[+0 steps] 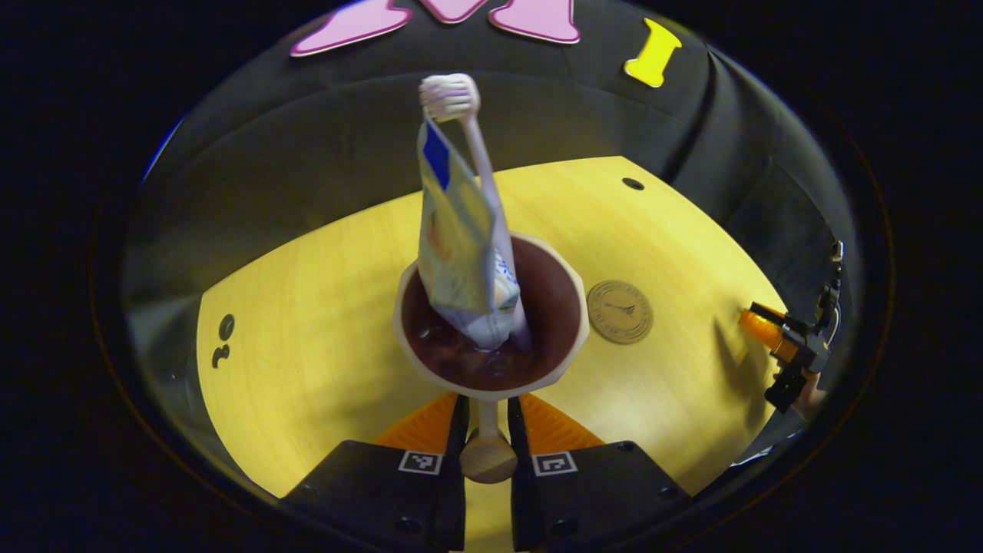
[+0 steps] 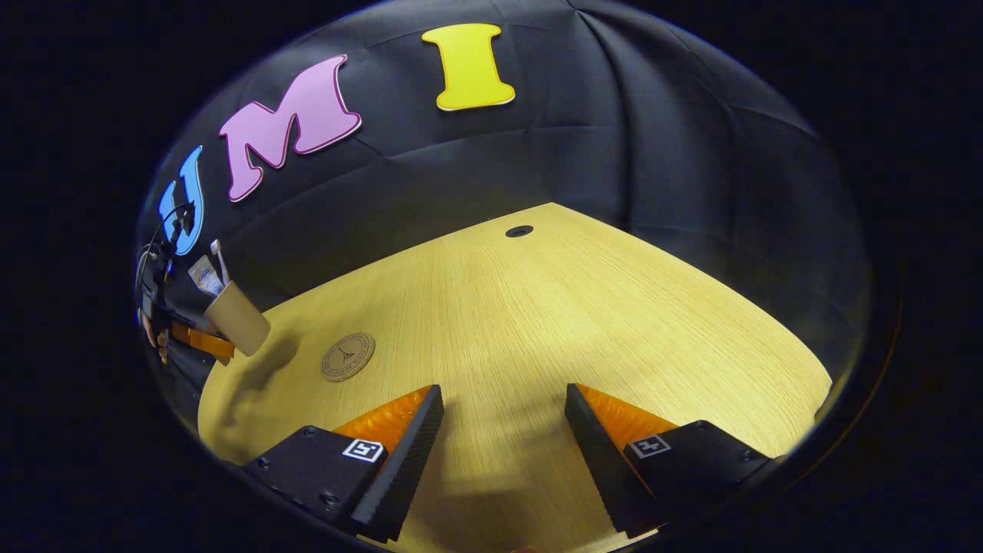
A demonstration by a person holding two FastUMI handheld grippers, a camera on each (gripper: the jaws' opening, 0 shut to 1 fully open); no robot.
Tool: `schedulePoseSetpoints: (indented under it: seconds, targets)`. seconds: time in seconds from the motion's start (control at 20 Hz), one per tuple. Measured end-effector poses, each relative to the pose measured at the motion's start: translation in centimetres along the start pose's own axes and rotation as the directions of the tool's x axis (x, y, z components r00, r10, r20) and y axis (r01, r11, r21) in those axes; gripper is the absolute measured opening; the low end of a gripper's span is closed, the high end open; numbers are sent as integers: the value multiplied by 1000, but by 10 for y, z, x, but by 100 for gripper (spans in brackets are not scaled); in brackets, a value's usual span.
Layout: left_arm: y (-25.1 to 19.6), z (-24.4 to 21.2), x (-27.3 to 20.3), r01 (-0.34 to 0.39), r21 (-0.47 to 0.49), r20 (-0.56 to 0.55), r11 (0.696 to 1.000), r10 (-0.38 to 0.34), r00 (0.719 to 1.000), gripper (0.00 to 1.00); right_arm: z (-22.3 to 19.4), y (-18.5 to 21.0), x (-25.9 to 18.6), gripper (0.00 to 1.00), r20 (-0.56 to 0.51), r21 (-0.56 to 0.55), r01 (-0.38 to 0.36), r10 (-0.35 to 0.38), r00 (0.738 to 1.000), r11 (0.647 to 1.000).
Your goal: Put the toothbrush and toothpaste on the desktop into the cup, then pick up the cup and place it on the coaster on the desktop.
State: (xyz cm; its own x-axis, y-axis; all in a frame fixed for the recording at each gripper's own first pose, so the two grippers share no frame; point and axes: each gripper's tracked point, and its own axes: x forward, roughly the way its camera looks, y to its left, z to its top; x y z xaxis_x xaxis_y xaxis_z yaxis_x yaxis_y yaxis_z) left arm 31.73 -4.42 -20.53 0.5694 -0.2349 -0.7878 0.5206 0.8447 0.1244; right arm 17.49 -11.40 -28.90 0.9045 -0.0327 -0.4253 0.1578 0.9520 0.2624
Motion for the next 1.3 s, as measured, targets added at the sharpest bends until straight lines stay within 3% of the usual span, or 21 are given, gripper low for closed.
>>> schedulePoseSetpoints:
  seconds: [0.5, 0.75, 1.0, 1.2, 1.3]
  targets:
    - [-90, 24, 52, 116, 237, -80, 965, -100, 992, 28, -3, 5, -6, 98, -29, -2, -45, 45, 999, 999]
    - [-101, 24, 67, 138, 278, -138, 951, -102, 985, 28, 2, -2, -8, 98, -25, 21, -36, 36, 999, 999]
    - [-112, 24, 75, 115, 284, -161, 952, -71, 984, 29, -3, -2, -10, 98, -37, 20, -55, 55, 998, 998]
    - [-120, 35, 74, 102, 253, -139, 962, -68, 988, 38, -3, 7, -15, 98, -38, -11, -86, 85, 996, 996]
    - [-120, 42, 68, 90, 236, -116, 968, -64, 991, 52, -3, 9, -17, 98, -34, -15, -92, 91, 995, 996]
